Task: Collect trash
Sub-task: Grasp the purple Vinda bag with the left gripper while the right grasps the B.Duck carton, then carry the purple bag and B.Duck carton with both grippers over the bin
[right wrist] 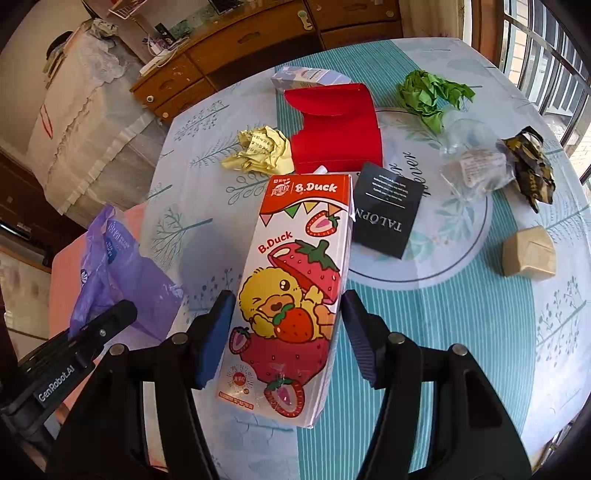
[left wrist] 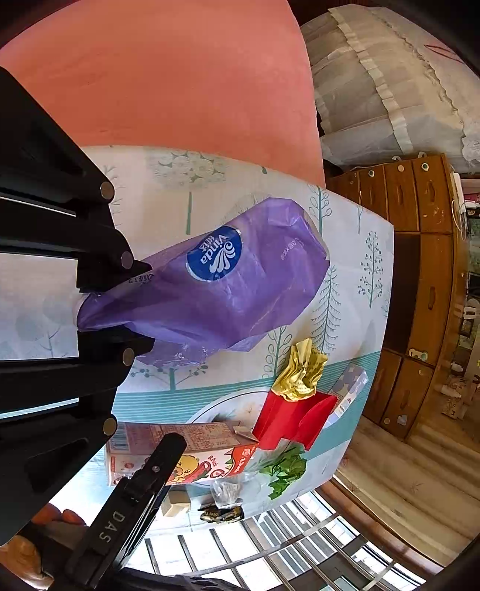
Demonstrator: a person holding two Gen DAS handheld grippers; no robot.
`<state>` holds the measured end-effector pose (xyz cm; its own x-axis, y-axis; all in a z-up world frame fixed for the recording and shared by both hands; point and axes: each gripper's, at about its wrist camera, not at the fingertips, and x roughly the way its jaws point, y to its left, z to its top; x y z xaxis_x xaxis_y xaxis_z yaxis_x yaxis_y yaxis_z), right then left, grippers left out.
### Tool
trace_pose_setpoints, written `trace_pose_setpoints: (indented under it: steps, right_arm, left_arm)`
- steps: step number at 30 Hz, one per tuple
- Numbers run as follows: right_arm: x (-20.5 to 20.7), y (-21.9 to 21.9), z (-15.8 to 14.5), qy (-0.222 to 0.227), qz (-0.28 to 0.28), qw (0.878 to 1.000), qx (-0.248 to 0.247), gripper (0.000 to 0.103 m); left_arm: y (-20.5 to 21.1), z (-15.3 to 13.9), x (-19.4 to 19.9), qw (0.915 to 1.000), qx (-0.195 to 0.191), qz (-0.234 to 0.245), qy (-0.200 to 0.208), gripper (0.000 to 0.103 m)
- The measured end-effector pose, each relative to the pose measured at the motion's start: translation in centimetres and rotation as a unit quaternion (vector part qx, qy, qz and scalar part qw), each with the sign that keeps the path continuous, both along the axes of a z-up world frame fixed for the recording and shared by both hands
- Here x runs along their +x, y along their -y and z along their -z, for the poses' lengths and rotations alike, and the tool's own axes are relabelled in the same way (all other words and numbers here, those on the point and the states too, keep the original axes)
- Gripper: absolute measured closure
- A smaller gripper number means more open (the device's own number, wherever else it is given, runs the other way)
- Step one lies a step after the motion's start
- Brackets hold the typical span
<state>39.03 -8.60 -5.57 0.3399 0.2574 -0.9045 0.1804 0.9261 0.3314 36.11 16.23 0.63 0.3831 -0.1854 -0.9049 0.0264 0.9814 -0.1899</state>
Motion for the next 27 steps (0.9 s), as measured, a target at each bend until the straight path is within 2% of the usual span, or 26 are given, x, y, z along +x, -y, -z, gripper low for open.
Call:
trace_pose_setpoints:
  steps: [9,15,20,27]
  right_arm:
    - [-10.6,4.1,-6.6,0.045,-0.058,0.997,0.021,0.047]
    - [-18.8,6.6,-9.8,0.073,-0.105,0.991,0.031,0.047]
    - [-26.3,7.7,-10.4,0.08,-0.153,0.985,0.012,0.047]
    - [-34.0,8.3,-8.1,0.037,-0.181,0.983,-0.006,0.047]
  left_arm:
    - [4.6,-4.7,-10.9,0.9988,0.002,-0.025,0.041,0.093]
    - [9.6,-6.0,-20.2,0.9972,0.005,-0.031,0.067,0.093]
    - [13.2,-5.1,-28.3,0.997,-0.006,-0.038,0.068,0.093]
    - [16.0,-1.3,-36.7,0.9991,-0.014,-0.032,0.022,0.093]
